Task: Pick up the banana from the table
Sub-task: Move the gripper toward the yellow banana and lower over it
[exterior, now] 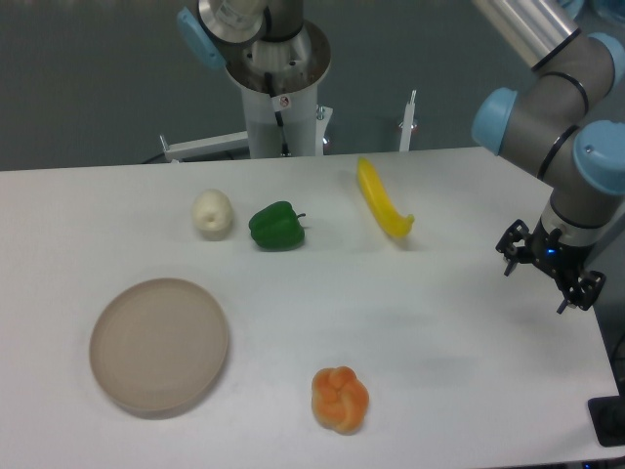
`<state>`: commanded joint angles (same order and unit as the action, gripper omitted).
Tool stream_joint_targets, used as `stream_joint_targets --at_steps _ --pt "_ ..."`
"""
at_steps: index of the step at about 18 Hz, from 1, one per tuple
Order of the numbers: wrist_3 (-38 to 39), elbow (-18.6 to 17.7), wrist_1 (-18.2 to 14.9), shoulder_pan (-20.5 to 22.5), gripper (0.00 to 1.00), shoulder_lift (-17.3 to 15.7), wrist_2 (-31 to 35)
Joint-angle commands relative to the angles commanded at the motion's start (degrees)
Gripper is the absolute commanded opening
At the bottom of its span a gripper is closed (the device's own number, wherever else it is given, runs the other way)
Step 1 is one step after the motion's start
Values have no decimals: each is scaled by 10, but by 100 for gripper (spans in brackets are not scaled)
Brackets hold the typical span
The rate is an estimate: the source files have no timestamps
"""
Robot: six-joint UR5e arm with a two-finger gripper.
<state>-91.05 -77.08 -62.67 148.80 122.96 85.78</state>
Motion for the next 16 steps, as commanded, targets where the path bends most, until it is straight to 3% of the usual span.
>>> stream_joint_targets --at_steps 9,16 --pt "1 -26 2 -3 100 -8 1" --pt "2 -110 3 -11 100 -68 -5"
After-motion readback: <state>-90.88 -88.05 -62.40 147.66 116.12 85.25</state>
